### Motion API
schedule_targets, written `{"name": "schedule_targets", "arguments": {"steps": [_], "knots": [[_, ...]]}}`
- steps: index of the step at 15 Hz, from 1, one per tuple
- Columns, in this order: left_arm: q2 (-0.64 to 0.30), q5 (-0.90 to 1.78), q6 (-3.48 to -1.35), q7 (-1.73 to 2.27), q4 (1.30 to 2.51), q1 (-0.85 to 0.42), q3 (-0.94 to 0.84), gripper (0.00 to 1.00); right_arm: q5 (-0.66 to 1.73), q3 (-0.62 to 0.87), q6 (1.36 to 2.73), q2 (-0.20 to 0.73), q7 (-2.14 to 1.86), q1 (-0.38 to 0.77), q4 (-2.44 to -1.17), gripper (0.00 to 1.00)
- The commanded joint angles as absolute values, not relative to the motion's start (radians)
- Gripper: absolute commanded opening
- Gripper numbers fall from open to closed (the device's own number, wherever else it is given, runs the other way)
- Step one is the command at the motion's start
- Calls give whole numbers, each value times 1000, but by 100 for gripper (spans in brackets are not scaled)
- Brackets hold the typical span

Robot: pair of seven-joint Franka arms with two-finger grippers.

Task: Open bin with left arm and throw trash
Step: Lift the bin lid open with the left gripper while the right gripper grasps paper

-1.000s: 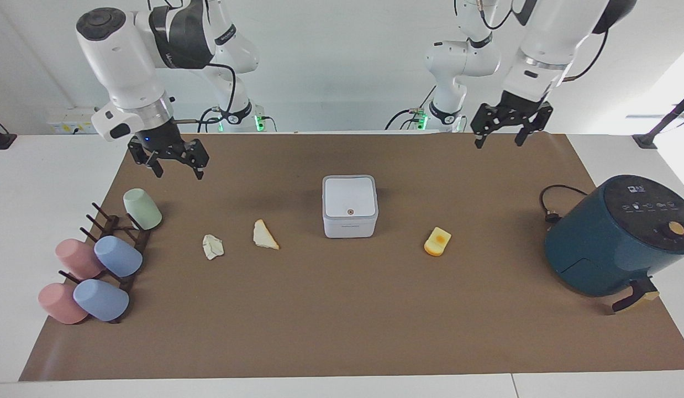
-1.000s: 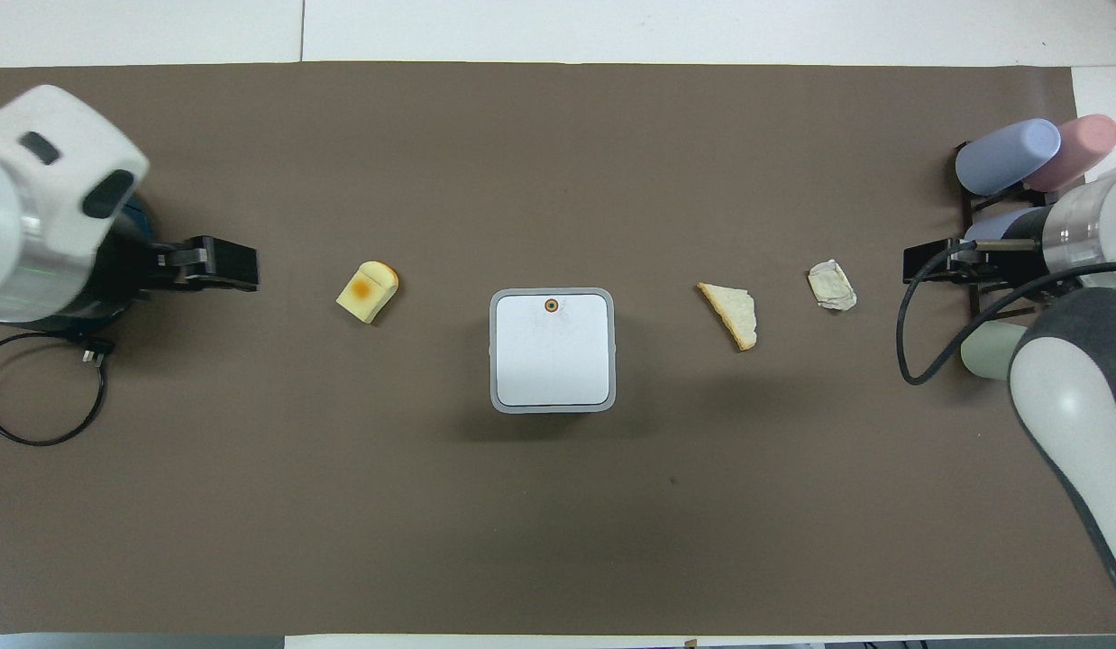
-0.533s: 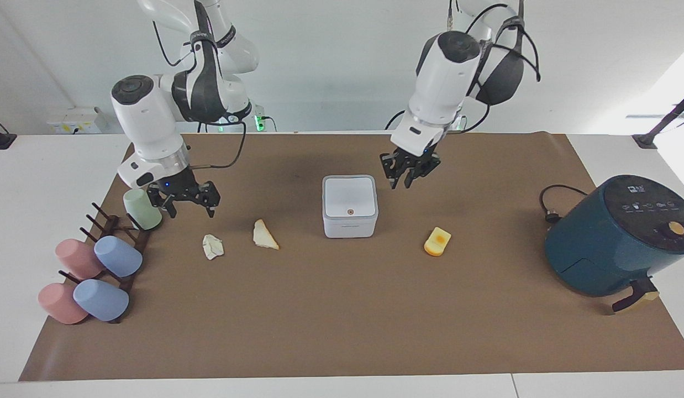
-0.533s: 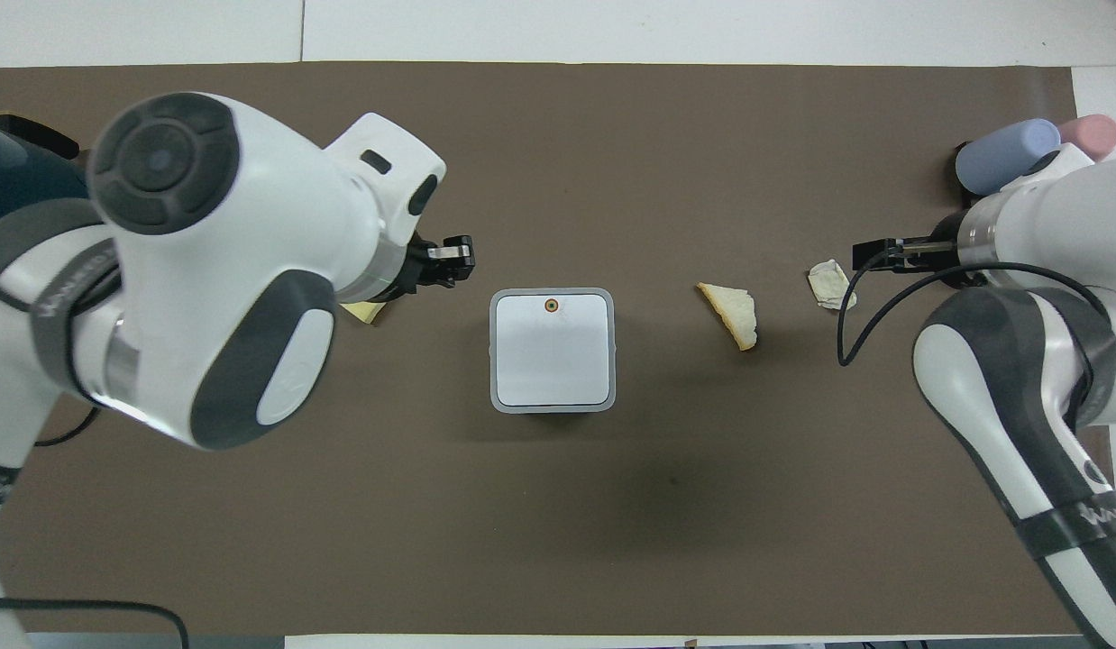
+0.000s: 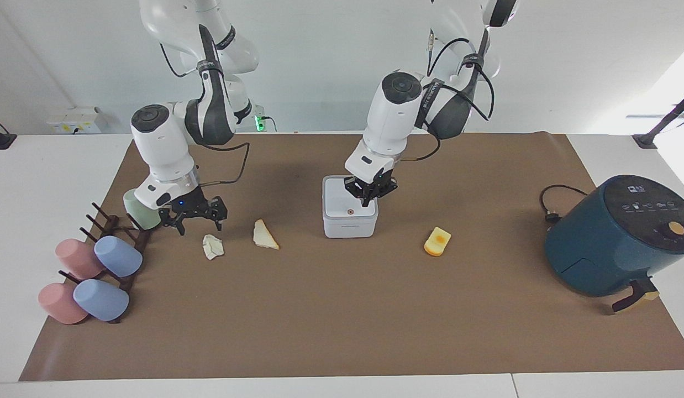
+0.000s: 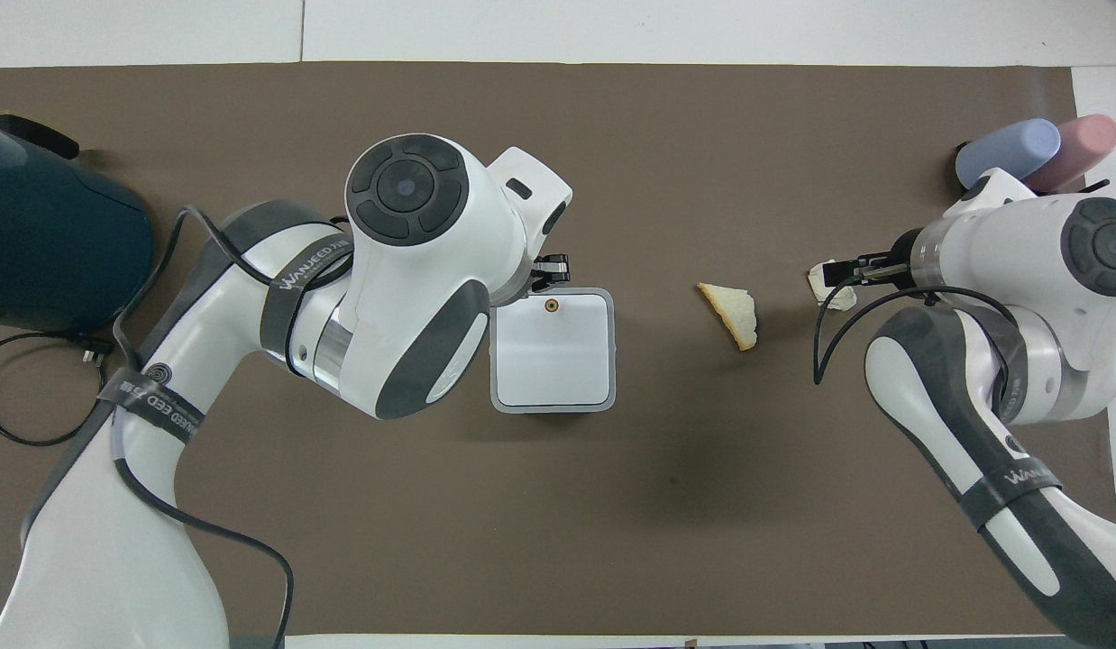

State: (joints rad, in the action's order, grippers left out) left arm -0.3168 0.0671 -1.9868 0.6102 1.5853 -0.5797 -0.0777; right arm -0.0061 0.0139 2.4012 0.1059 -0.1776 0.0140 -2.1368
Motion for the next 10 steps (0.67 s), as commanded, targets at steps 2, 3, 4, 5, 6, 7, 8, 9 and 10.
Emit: {"name": "schedule_targets", "arguments": {"steps": [2, 3, 4, 5, 6, 7, 8, 9, 10], "knots": [[-311, 49, -2042, 546, 1643, -604, -61, 0, 0, 20, 2448, 130, -360, -12, -2167, 100], [-311, 49, -2054, 528, 1652, -604, -61, 0, 2, 21, 2453, 139, -392, -17, -2168, 100], [-313, 49, -2068, 519, 1660, -604, -61, 0, 3, 21, 2457, 146, -425, -17, -2168, 100], [-314, 49, -2089, 518, 1666, -606, -61, 0, 21, 21, 2485, 155, -460, -17, -2169, 100], [-324, 49, -2109, 518, 1670, -615, -61, 0, 40, 21, 2514, 176, -519, -20, -2174, 100], [-339, 49, -2127, 518, 1669, -623, -61, 0, 92, 21, 2540, 196, -593, -21, -2172, 100], [-344, 51, -2140, 518, 1669, -624, -61, 0, 156, 20, 2558, 207, -636, -17, -2172, 99], [-345, 51, -2147, 518, 1670, -626, -61, 0, 194, 20, 2563, 212, -668, -12, -2172, 93], [-353, 51, -2149, 518, 1669, -626, -61, 0, 201, 20, 2565, 213, -682, -12, -2172, 76]]}}
